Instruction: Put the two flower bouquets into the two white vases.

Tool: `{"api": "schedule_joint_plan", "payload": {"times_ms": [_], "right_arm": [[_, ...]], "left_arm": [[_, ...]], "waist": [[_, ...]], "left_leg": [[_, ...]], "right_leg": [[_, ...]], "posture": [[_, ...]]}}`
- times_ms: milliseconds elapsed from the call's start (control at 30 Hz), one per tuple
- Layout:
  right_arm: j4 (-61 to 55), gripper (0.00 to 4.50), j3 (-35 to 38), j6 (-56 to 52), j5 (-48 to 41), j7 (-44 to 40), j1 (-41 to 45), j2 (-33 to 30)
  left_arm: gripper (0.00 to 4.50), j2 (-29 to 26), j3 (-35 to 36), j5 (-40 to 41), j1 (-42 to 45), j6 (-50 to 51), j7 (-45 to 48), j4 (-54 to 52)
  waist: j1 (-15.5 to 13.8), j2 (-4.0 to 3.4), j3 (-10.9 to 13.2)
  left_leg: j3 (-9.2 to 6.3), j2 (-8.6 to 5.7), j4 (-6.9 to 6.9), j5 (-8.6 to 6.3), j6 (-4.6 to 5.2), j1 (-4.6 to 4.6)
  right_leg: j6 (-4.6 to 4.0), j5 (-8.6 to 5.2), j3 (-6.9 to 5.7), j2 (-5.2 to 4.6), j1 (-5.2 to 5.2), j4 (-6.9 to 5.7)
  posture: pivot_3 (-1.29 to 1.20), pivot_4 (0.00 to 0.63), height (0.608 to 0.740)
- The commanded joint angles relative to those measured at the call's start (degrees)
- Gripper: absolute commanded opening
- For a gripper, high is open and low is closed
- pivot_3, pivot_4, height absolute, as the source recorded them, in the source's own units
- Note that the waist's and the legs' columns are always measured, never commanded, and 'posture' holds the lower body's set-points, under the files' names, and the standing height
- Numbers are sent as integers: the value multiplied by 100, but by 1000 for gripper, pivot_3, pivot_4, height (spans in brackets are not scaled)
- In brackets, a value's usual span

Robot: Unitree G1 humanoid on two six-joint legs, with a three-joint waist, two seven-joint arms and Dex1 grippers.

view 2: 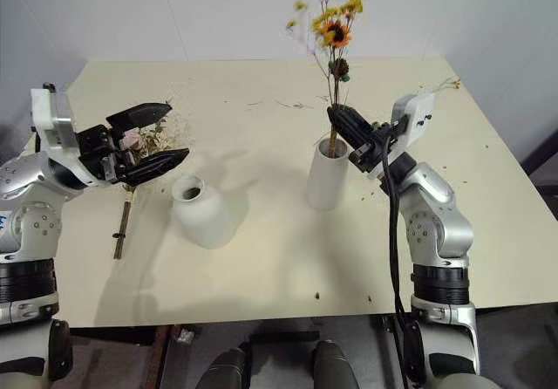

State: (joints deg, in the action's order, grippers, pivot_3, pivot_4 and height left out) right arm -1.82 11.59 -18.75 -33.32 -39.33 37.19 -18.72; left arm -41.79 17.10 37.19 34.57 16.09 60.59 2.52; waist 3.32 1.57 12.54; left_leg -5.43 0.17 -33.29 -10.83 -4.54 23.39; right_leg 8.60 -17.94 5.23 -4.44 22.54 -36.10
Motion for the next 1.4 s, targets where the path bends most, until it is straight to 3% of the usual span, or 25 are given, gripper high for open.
{"api": "schedule_joint_plan", "payload": {"times_ms": [33,200,300,333,500,667,967,1200,1300,1400], "right_arm": [[-113,1633,164,328,17,-178,-46,-229],[-4,3379,387,333,-11,-390,-68,-743],[282,4336,513,373,41,-841,17,-1358],[328,4467,506,298,-7,-1025,48,-1555],[314,4467,251,-415,-399,-2359,204,-2598],[348,4467,-235,-724,-385,-3558,356,-3281],[319,4467,-494,-665,-323,-4069,534,-3215],[-29,4467,-417,-870,-541,-4031,366,-3131],[-8,4500,-428,-867,-533,-4050,380,-3123],[35,4500,-434,-820,-503,-4066,378,-3109]], "left_arm": [[4500,-477,358,-236,-120,-103,-84,9],[4500,-1228,454,-667,-285,218,-326,434],[4500,-1749,287,-1200,-370,1229,-1154,365],[4500,-1921,206,-1307,-420,1667,-1337,297],[4500,-2541,-132,-1503,-612,4073,-2043,-167],[4500,-2361,-419,-1726,-790,5329,-2729,-528],[4500,-1159,-655,-1932,-604,5859,-3594,-281],[4500,-823,-844,-1901,-256,5845,-3490,156],[3937,-1013,-964,-1935,-237,5757,-3302,235],[3032,-1159,-1010,-1957,-184,5682,-3171,303]], "waist": [[0,0,0],[-11,0,0],[-12,0,1],[-17,0,1],[-3,-1,2],[21,-1,2],[-45,5,3],[-113,6,1],[-137,7,1],[-146,7,1]], "left_leg": [[0,0,0,0,0,-1],[0,0,4,0,1,0],[1,0,6,-1,1,0],[1,-1,8,-1,2,0],[2,0,19,-2,4,-1],[3,3,22,-6,6,-2],[3,1,8,-6,3,1],[-2,-2,-1,-6,0,0],[0,-3,-10,-5,-1,1],[0,-3,-10,-5,-1,1]], "right_leg": [[0,0,0,0,0,0],[-2,-1,0,0,0,7],[-3,-2,0,0,-1,10],[-3,-2,0,-1,-1,12],[-5,-7,0,-1,0,16],[-9,-14,-1,1,2,13],[-7,-12,-3,-1,1,12],[-4,-9,-5,-2,-3,8],[-2,-5,-5,-3,-7,10],[-2,-5,-4,-3,-6,12]], "posture": [[0,150,740],[0,150,740],[0,150,740],[0,150,740],[0,150,740],[0,150,740],[0,150,740],[0,150,740],[0,150,740],[0,150,740]]}}
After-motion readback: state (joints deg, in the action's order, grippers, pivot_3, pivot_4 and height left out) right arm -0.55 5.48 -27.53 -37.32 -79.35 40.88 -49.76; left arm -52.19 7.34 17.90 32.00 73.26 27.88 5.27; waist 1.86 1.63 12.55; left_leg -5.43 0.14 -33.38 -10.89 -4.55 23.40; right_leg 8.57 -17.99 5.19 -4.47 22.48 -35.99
